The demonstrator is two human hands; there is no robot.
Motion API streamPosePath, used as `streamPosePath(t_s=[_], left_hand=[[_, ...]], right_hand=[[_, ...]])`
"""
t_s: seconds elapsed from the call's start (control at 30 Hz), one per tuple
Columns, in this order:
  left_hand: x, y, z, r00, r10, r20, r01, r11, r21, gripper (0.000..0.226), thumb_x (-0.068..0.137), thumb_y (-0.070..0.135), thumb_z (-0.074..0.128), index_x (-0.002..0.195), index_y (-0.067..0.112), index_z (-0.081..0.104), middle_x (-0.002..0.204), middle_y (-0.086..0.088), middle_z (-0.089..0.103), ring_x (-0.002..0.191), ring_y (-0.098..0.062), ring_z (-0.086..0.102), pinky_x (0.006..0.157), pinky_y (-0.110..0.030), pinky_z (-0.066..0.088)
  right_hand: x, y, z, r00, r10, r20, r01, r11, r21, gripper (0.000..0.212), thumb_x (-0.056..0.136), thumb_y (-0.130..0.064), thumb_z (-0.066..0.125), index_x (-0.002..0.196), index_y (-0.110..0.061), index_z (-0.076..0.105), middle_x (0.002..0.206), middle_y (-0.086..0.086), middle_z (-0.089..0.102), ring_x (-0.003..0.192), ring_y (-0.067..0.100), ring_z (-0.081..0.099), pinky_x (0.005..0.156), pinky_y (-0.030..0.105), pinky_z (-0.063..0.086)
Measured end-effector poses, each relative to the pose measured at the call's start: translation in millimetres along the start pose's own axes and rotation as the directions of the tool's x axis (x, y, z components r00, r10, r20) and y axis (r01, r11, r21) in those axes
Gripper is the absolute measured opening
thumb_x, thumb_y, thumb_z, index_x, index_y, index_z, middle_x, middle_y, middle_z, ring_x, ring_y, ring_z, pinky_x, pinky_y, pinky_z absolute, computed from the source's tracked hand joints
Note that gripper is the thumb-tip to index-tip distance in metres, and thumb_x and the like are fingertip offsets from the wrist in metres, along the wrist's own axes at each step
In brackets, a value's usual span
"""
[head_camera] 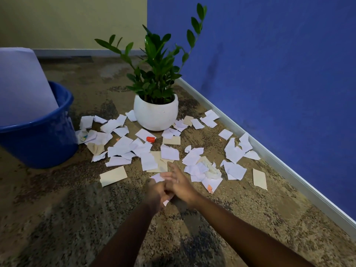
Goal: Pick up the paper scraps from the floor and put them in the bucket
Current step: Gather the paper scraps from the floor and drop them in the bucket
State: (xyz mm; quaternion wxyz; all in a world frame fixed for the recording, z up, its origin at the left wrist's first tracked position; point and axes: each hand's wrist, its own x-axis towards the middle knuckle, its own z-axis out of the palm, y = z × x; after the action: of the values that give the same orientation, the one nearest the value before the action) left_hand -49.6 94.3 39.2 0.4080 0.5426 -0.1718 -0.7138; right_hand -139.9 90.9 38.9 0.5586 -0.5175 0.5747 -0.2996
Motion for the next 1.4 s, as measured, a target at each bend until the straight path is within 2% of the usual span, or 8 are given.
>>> streamPosePath(t_s=[0.1, 0.27, 0.4, 0.5, 0.63, 0.83, 1.17, 1.4], left_hand=[[5.5, 5.0, -11.0, 0.997, 0.037, -0.066, -0.041, 0.998, -0.054, 0.052, 0.094, -0.014, 0.036, 0.144, -0.005, 0.025, 0.103, -0.022, 0.057, 0.094, -0.038, 0.059, 0.062, -0.025, 0.059], [18.4, 4.5, -26.2, 0.994, 0.072, -0.082, -0.069, 0.997, 0.041, 0.056, 0.095, -0.014, 0.034, 0.147, 0.001, 0.021, 0.102, -0.023, 0.050, 0.112, -0.042, 0.050, 0.096, -0.043, 0.049], [23.2, -10.1, -31.7, 0.986, 0.160, -0.055, -0.133, 0.934, 0.333, 0.049, 0.091, -0.017, 0.041, 0.139, -0.013, 0.031, 0.124, -0.024, 0.043, 0.099, -0.037, 0.048, 0.053, -0.028, 0.059], [28.6, -19.2, -33.8, 0.968, 0.250, -0.020, -0.175, 0.731, 0.659, 0.041, 0.091, -0.006, 0.049, 0.131, -0.010, 0.046, 0.121, -0.023, 0.053, 0.109, -0.039, 0.055, 0.079, -0.042, 0.055], [28.0, -20.5, -34.1, 0.935, 0.340, 0.103, -0.163, 0.154, 0.975, 0.048, 0.093, 0.028, 0.053, 0.134, 0.002, 0.048, 0.142, -0.016, 0.044, 0.131, -0.022, 0.044, 0.106, -0.024, 0.032], [34.1, -21.4, -26.2, 0.905, 0.374, 0.201, -0.209, -0.019, 0.978, 0.056, 0.089, 0.037, 0.057, 0.135, 0.006, 0.049, 0.146, -0.007, 0.040, 0.130, -0.017, 0.045, 0.107, -0.021, 0.034], [33.7, -27.7, -17.8, 0.947, 0.301, 0.117, -0.214, 0.312, 0.926, 0.048, 0.089, 0.015, 0.060, 0.133, 0.003, 0.047, 0.136, -0.012, 0.056, 0.124, -0.023, 0.054, 0.099, -0.027, 0.044], [37.5, -11.3, -36.1, 0.938, 0.347, -0.023, -0.173, 0.523, 0.835, 0.019, 0.086, 0.002, 0.063, 0.103, -0.004, 0.060, 0.111, -0.027, 0.061, 0.113, -0.035, 0.058, 0.092, -0.034, 0.044]], right_hand=[[9.7, -7.6, -15.7, 0.988, 0.005, -0.156, 0.001, 0.999, 0.036, 0.046, 0.087, 0.012, 0.044, 0.129, -0.006, 0.048, 0.129, 0.019, 0.055, 0.114, 0.024, 0.054, 0.088, 0.026, 0.047], [20.2, 24.8, -76.3, 0.928, -0.079, -0.363, -0.194, 0.730, -0.655, 0.057, 0.084, -0.020, 0.063, 0.136, -0.014, 0.040, 0.146, 0.012, 0.036, 0.137, 0.029, 0.031, 0.109, 0.037, 0.034], [23.4, 52.9, -117.2, 0.891, 0.184, -0.415, -0.446, 0.526, -0.724, 0.103, 0.071, -0.049, 0.072, 0.149, -0.026, 0.008, 0.159, 0.010, 0.005, 0.146, 0.036, 0.003, 0.117, 0.050, 0.015], [24.9, 63.5, -125.1, 0.897, 0.281, -0.341, -0.441, 0.536, -0.720, 0.111, 0.067, -0.052, 0.074, 0.148, -0.032, 0.001, 0.160, 0.010, 0.002, 0.146, 0.035, 0.008, 0.116, 0.048, 0.022], [27.5, 63.1, -116.4, 0.911, 0.214, -0.352, -0.411, 0.527, -0.744, 0.092, 0.067, -0.042, 0.076, 0.142, -0.028, 0.025, 0.153, 0.012, 0.025, 0.136, 0.034, 0.032, 0.107, 0.043, 0.038], [19.7, 52.8, -97.1, 0.935, 0.049, -0.351, -0.300, 0.635, -0.712, 0.047, 0.077, -0.028, 0.069, 0.119, -0.018, 0.052, 0.126, 0.012, 0.055, 0.112, 0.025, 0.052, 0.093, 0.034, 0.049], [5.2, 37.9, -54.1, 0.981, -0.019, -0.195, -0.085, 0.857, -0.508, 0.034, 0.084, -0.023, 0.063, 0.116, -0.018, 0.053, 0.093, -0.013, 0.057, 0.082, 0.010, 0.055, 0.059, 0.010, 0.040], [14.1, 40.7, -32.8, 0.992, -0.078, -0.103, -0.037, 0.593, -0.804, 0.032, 0.085, -0.021, 0.059, 0.116, -0.016, 0.051, 0.128, 0.008, 0.049, 0.116, 0.025, 0.045, 0.090, 0.032, 0.042]])
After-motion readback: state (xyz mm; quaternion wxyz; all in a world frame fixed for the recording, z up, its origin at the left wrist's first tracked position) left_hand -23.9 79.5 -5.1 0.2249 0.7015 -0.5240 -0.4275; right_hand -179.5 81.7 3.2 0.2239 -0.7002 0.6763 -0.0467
